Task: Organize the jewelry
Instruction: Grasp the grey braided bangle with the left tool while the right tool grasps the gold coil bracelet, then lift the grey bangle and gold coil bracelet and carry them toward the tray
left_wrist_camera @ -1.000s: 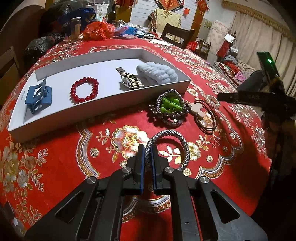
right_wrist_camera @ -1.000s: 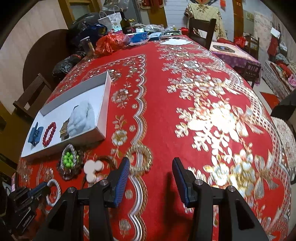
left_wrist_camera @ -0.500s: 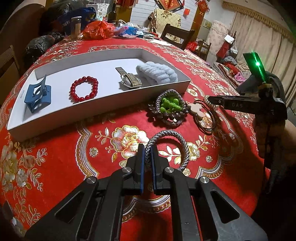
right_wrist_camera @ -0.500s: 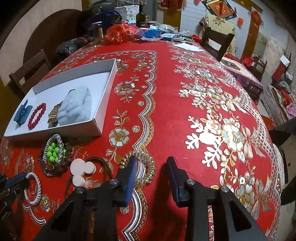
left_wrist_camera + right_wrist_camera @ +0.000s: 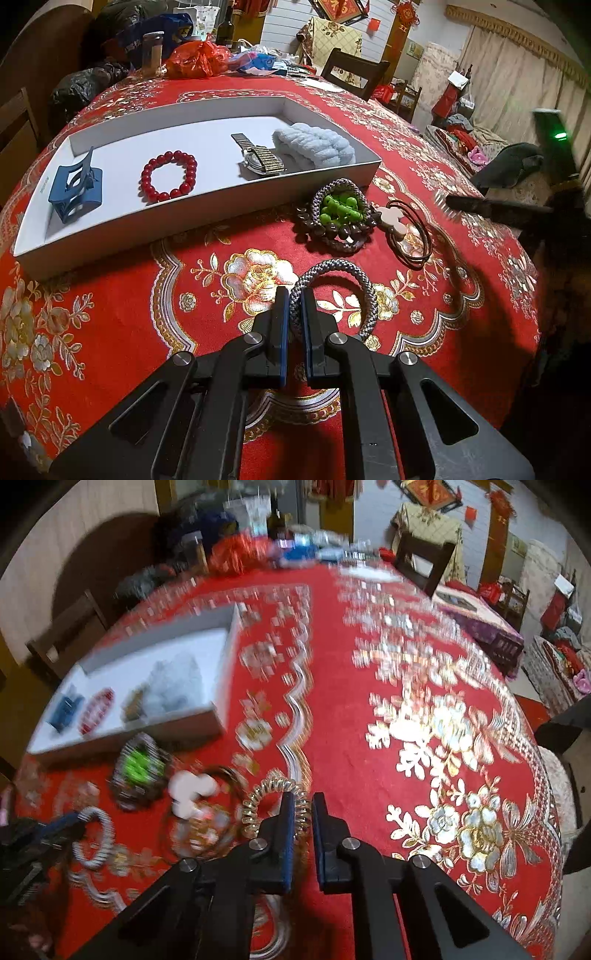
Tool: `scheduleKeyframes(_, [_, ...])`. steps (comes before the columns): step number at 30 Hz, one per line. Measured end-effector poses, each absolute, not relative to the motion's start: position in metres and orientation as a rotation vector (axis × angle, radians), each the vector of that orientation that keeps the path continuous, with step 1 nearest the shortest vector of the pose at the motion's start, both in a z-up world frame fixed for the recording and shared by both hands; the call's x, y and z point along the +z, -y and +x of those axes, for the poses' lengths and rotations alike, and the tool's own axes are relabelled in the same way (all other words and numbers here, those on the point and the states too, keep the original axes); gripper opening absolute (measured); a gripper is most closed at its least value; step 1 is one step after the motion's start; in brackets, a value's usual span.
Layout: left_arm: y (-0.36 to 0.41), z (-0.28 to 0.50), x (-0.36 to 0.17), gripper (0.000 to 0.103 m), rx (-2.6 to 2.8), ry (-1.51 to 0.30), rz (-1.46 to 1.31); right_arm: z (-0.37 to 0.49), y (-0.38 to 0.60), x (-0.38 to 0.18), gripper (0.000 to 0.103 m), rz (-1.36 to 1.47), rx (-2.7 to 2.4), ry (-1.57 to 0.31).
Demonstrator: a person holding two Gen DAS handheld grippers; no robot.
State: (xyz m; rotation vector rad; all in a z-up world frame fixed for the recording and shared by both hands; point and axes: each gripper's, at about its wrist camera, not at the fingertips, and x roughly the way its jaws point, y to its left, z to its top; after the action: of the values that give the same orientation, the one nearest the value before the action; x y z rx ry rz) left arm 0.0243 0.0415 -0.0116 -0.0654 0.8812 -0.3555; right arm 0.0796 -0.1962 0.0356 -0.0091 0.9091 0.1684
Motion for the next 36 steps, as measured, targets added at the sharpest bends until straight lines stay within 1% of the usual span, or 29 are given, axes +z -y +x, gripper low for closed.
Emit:
scheduleKeyframes(3, [-0.041, 0.024, -0.012, 0.005, -0.355, -0.881, -0.065, 0.064, 0.200, 0.052, 0.008, 0.046, 0.198, -0.837])
scheduleKeyframes(7, [-0.042, 0.024, -0.012, 0.005, -0.355, -0.881, -0.065, 0.055, 0.200, 0.059, 0.008, 0.086, 0.220, -0.803])
scheduleKeyframes(19, [-0.046, 0.017, 0.001, 0.005, -0.327, -0.849, -0.084, 0.054, 0.192, 0.048, 0.008, 0.033, 0.210, -0.847])
scheduleKeyframes(25, [-0.043, 0.012, 0.022, 0.005, -0.348, -0.799, -0.094, 0.053, 0.192, 0.051, 0.008, 0.035, 0.211, -0.833])
scheduleKeyframes(36, [-0.057, 0.011, 0.027, 0.005, -0.330, -0.791, -0.136, 0.050, 0.190, 0.058, 0.008, 0.041, 0.227, -0.803])
